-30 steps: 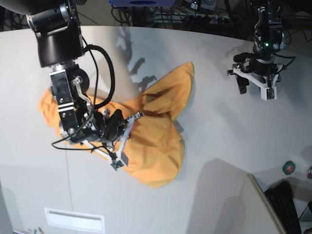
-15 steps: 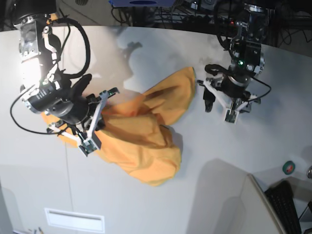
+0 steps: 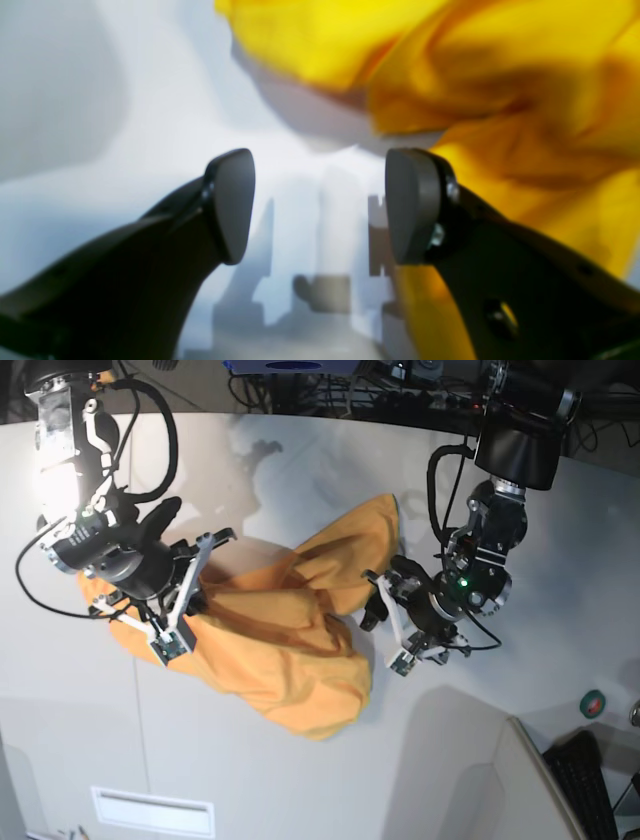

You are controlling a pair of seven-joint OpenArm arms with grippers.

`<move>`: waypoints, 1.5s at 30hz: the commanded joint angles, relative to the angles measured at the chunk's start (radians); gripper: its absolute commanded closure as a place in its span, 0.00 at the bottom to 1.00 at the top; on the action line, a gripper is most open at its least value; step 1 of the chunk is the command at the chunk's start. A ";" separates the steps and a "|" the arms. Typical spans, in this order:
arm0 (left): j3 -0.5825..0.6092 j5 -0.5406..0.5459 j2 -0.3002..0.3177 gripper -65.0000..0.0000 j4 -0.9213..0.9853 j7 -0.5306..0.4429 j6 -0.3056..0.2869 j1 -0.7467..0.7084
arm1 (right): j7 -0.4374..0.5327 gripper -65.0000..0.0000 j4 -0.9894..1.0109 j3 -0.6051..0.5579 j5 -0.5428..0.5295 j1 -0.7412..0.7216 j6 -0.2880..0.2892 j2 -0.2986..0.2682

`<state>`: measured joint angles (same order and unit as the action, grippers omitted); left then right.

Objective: Layout the t-shirt on the table in an organized manner, then fold the t-shirt properly
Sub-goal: 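Lower the left gripper onto the shirt and grasp another edge, then lift the shirt with both grippers and shake it out over the table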

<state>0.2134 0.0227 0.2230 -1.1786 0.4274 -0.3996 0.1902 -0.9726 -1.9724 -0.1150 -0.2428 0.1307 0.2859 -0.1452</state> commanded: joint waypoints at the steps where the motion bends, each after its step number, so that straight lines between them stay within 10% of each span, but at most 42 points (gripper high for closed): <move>1: -0.004 0.006 0.000 0.40 0.004 -0.022 -0.017 0.035 | 0.019 1.00 -0.014 0.005 -0.003 -0.012 0.002 -0.001; 18: 0.013 -0.007 -0.150 0.42 0.365 -0.166 -0.154 0.214 | 0.017 1.00 -0.014 0.005 -0.003 -0.012 0.002 -0.001; 25: 0.013 -0.007 -0.127 1.00 0.299 -0.118 -0.154 0.206 | 0.021 1.00 -0.008 0.091 -0.002 -0.029 0.003 -0.001; 35: 0.017 -0.007 -0.127 1.00 -0.008 0.196 -0.154 0.285 | 0.022 1.00 0.110 0.091 -0.003 -0.217 0.003 -0.026; 45: 0.199 -0.007 -0.195 1.00 0.180 0.228 -0.088 0.676 | 0.169 1.00 0.333 0.090 -0.002 -0.526 0.005 -0.086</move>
<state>0.4194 0.0124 0.0288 -0.9730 0.6823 -0.5011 0.8238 -0.8322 -1.6188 -0.0326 -0.2432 -0.3668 0.2947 -0.2226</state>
